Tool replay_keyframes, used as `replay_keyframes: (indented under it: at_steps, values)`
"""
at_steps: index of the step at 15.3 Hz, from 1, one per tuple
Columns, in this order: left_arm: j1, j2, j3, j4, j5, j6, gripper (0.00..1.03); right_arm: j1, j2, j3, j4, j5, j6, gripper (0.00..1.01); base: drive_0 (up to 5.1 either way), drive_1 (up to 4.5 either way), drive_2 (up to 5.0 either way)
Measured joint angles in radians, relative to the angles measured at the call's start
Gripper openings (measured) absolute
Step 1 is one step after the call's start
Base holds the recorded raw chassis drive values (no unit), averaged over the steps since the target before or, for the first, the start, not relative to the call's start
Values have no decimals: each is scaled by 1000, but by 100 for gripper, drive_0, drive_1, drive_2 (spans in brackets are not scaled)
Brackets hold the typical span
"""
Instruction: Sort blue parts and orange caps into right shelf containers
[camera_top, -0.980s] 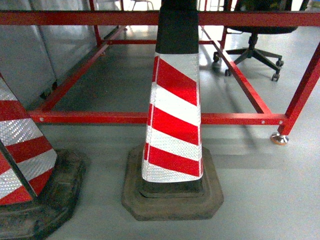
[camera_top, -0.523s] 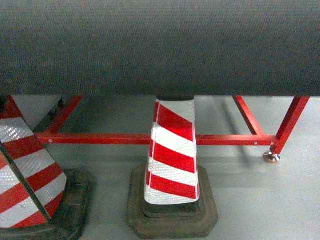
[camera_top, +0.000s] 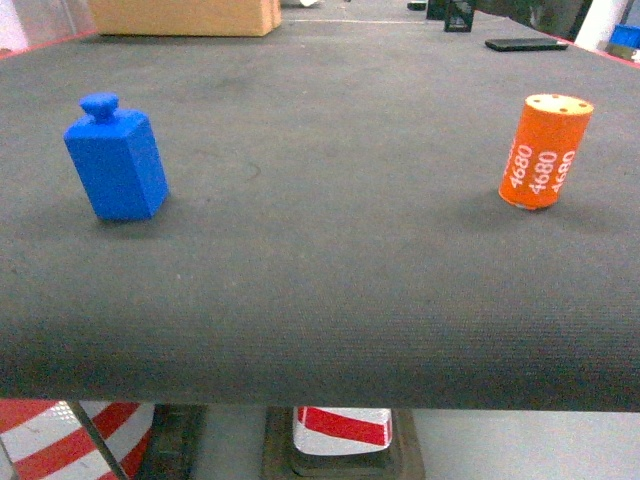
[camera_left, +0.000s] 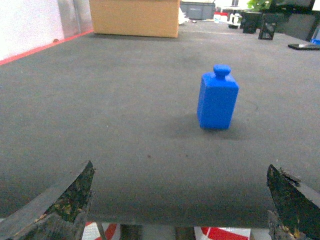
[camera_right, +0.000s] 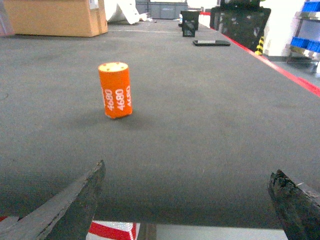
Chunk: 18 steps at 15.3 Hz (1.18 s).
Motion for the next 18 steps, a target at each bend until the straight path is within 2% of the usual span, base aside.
replay_keyframes:
  at_steps: [18]
  values:
    - [0, 0, 0, 0, 1, 0, 98, 0, 0, 0, 0, 0, 0, 98, 0, 0, 0]
